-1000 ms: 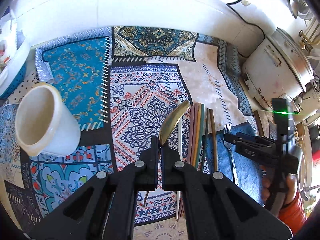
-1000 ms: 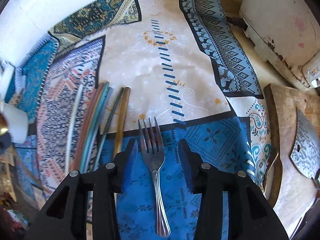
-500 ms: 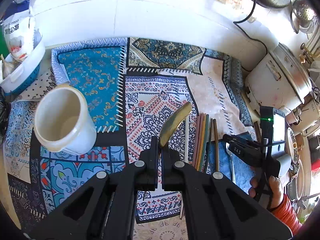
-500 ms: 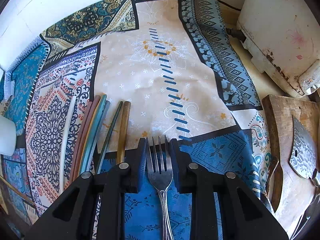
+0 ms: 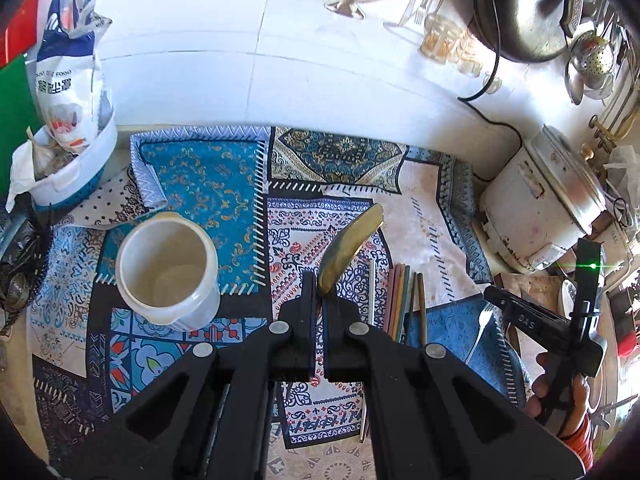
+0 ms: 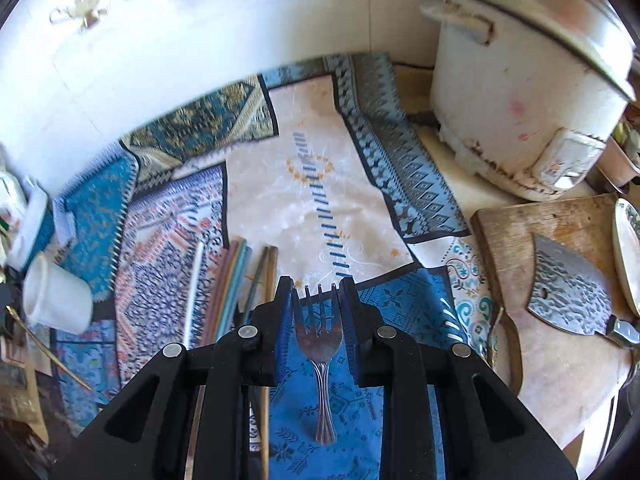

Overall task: Organize utensils
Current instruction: 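Lift the spoon with the left tool while the right tool carries the fork toward the white cup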

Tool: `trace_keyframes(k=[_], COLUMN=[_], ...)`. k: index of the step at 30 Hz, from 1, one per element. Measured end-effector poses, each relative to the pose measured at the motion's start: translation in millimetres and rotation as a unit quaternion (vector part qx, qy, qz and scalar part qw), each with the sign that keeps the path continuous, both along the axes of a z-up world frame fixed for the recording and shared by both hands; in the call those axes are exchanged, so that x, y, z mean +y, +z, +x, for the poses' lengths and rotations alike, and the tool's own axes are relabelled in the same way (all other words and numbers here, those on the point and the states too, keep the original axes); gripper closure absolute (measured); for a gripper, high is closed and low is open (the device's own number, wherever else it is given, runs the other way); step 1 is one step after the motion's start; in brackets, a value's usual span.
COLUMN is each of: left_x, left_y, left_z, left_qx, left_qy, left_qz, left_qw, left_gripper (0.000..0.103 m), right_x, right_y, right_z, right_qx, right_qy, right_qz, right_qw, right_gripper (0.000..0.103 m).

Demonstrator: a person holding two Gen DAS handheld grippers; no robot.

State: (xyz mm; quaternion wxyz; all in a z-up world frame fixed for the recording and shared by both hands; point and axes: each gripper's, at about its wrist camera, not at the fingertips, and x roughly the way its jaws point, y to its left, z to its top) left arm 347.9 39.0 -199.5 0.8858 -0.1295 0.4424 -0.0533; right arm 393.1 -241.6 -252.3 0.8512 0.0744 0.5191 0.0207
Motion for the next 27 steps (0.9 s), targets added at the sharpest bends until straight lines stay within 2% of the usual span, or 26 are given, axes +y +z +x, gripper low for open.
trace_keyframes(k=[7,13,20,27], left_x=[14.3,29.6,51.7,78.2], left_y=[18.4,33.0,53.2,69.2], left_z=[-8.5,-13.2,-13.7,-7.5], left_qx=[-0.025,-0.045,-0.076,-0.101], left_qy=[0.010,0.021,0.035,0.055], left_qz=[-0.005,-0.009,-0.003,0.005], left_qw=[0.9996,0.9987,0.9965,0.9933], left_gripper=[0.103,0.103,0.103,0.103], right_x=[3.0,18.2,49.9,96.2], right_y=[29.1,51.5,87.1,123.1], right_z=[-15.6,-12.8,-6.1,-4.1], right_qx=[-0.033,-0.061,-0.105,-0.147], right_qy=[-0.003,0.007,0.042,0.096], right_qz=[0.015,0.021,0.028,0.049], right_qw=[0.999,0.998,0.993,0.983], right_gripper=[0.082,0.082,0.082,0.082])
